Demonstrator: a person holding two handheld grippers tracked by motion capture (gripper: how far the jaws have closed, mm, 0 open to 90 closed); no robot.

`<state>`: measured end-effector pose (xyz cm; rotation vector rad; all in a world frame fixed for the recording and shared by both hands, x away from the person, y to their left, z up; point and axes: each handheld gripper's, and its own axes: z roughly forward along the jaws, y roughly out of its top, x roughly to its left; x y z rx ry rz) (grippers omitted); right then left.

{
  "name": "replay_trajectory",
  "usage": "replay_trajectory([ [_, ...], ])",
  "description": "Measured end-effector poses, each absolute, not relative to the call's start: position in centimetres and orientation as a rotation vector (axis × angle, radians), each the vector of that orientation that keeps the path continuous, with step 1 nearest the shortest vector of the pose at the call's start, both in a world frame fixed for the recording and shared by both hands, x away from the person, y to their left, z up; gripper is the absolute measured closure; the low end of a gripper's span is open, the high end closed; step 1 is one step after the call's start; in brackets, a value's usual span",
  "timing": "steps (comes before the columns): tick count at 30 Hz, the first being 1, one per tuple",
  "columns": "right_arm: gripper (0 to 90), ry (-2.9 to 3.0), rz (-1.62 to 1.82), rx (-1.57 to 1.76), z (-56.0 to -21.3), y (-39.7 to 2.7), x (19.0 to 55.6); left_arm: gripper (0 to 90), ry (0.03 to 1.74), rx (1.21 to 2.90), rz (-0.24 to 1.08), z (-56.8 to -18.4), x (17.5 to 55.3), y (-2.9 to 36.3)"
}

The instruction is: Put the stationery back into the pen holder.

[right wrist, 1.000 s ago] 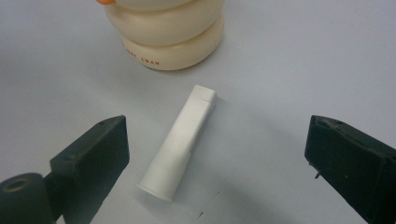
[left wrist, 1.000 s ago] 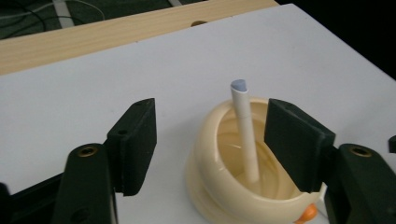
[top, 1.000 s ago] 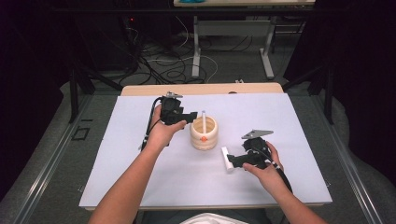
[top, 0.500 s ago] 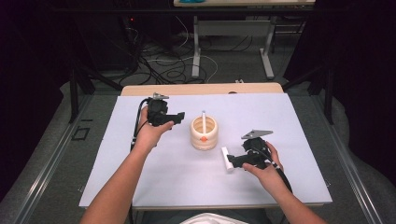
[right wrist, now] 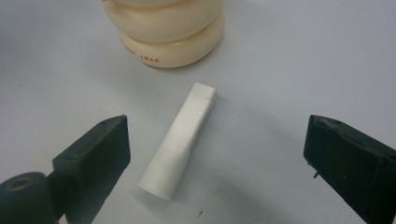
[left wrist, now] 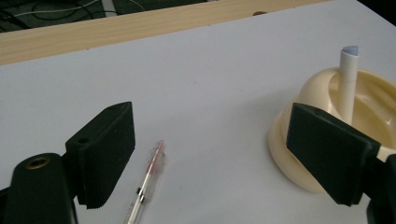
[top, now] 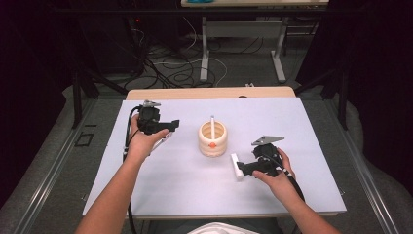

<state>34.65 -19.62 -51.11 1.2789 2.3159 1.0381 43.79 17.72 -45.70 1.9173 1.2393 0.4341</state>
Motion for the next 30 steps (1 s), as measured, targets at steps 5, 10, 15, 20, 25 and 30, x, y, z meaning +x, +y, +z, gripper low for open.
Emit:
replay_trajectory([
  [5,7.4,2.317,1.033,1.284,-51.1,-19.6,34.6,16.2,1.227,1.954,0.47,-46.1,43.6,19.0],
  [10,8.0,2.318,1.034,1.284,-51.1,-19.5,34.6,16.5,1.232,1.973,0.494,-46.7,43.4,20.0],
  [15,8.4,2.318,1.035,1.28,-51.2,-19.5,34.6,19.3,1.24,1.992,0.501,-47.4,43.2,20.9],
  [20,8.9,2.322,1.031,1.277,-51.2,-19.5,34.6,24.7,1.221,2.063,0.505,-48.0,43.0,21.8],
  [25,9.3,2.322,1.027,1.281,-51.2,-19.5,34.6,30.5,1.207,2.13,0.491,-48.9,42.9,22.0],
  [30,10.0,2.326,1.024,1.275,-51.3,-19.5,34.7,36.3,1.213,2.2,0.504,-49.9,42.9,21.9],
])
